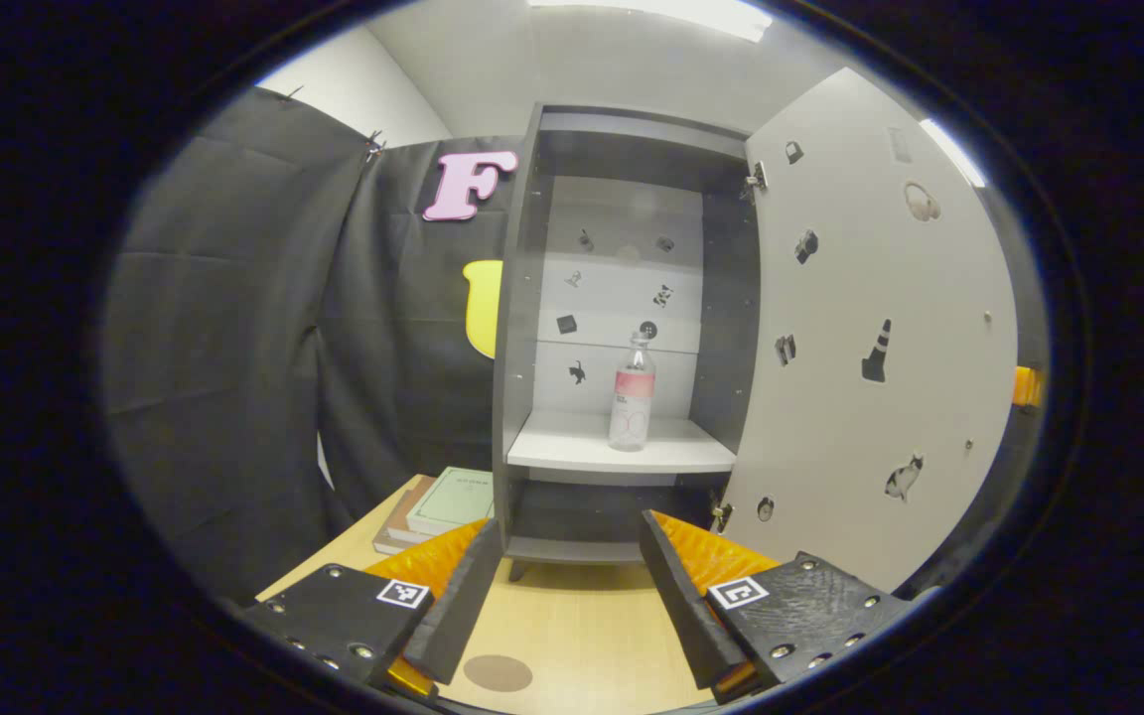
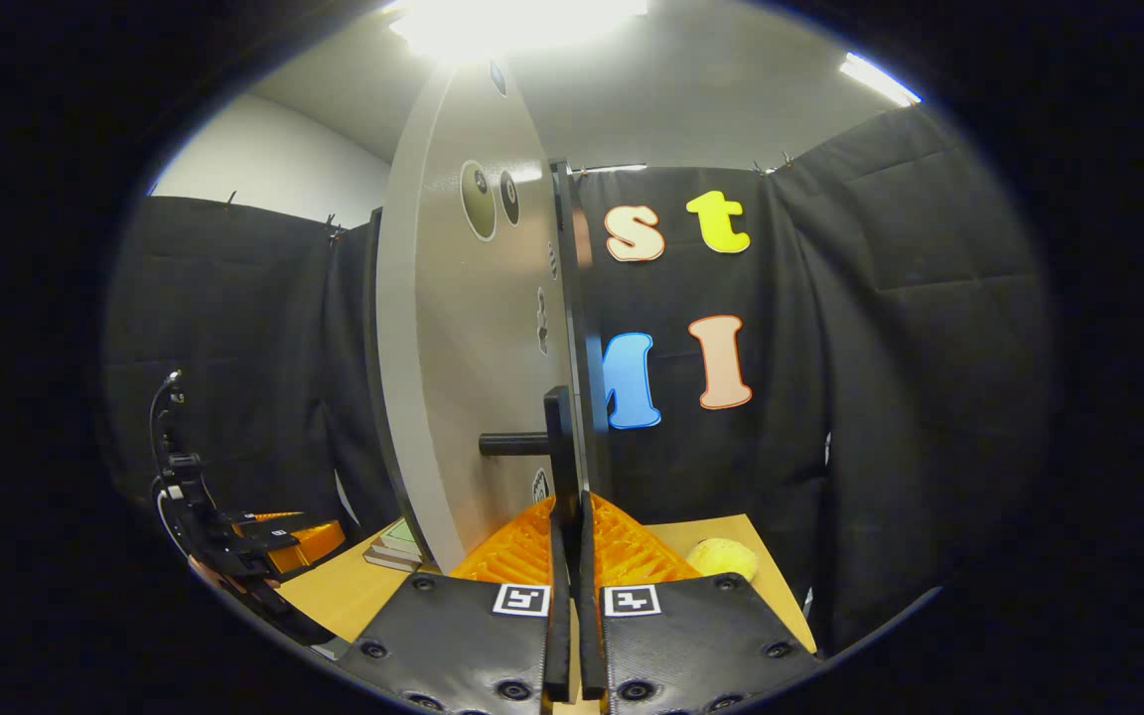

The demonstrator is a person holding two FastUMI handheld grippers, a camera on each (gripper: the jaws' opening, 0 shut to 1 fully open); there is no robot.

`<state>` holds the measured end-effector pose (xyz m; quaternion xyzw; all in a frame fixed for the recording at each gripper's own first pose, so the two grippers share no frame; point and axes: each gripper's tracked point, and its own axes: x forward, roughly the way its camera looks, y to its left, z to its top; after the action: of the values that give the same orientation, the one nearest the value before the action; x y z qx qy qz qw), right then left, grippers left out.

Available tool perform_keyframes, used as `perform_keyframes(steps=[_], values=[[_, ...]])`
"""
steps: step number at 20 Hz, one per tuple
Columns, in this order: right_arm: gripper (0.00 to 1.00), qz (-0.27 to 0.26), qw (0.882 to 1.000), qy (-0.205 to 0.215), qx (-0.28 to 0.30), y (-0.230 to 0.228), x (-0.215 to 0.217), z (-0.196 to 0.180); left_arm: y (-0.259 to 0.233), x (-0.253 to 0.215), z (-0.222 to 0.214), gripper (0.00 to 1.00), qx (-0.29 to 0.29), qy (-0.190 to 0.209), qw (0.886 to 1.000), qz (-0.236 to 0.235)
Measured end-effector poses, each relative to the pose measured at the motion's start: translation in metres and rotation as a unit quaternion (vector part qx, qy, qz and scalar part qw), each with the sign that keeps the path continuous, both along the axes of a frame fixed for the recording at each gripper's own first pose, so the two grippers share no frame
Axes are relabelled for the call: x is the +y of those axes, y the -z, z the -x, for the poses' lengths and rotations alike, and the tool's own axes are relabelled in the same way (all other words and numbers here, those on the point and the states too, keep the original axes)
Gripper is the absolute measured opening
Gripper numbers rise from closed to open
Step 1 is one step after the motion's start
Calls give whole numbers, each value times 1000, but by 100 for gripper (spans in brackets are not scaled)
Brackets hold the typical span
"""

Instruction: Open the cabinet door with the right hand, grasp the bottle in the cabinet with the left hand and place it on the coaster, then close the cabinet door with the right hand.

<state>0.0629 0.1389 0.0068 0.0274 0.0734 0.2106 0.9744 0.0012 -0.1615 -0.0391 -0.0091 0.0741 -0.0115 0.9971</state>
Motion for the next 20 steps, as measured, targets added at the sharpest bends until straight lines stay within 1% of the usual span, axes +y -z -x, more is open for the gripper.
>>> perform_keyframes(steps=[1,3,4,5,7,8,9,10,12,14,15,17,18,19,20], values=[[6,-14,1000,10,6,1,-2,2,-1,6,-11,86,-1,11,1000,1],[6,-33,999,33,14,1,-3,10,-4,17,-33,85,-2,31,1000,0],[6,-35,998,51,12,-1,-7,15,-5,22,-43,84,-3,42,999,0],[6,-31,997,68,4,-4,-10,22,-5,26,-54,86,-2,52,999,1],[6,-21,994,102,-12,-7,-17,34,-6,33,-76,84,-5,74,997,3],[10,-27,992,124,-19,-11,-22,40,-7,35,-84,86,-6,85,996,3],[2,-38,988,147,-22,-15,-28,45,-9,38,-93,86,-7,95,995,2],[2,-43,985,168,-20,-15,-33,50,-12,40,-100,84,-9,104,995,2],[2,-32,975,218,-17,-11,-56,59,-23,42,-115,85,-19,120,993,2],[2,-22,966,256,-15,-12,-73,64,-34,42,-129,86,-28,135,991,5],[2,-22,963,268,-16,-14,-79,64,-41,41,-136,84,-32,141,989,7],[2,-23,955,294,-18,-20,-93,58,-59,39,-150,86,-48,150,987,10],[2,-22,953,303,-18,-20,-99,57,-69,37,-159,84,-59,152,987,10],[0,-18,951,308,-18,-19,-106,50,-81,33,-168,84,-69,153,986,10],[0,-15,949,313,-24,-18,-113,48,-89,28,-177,84,-75,156,985,10]])
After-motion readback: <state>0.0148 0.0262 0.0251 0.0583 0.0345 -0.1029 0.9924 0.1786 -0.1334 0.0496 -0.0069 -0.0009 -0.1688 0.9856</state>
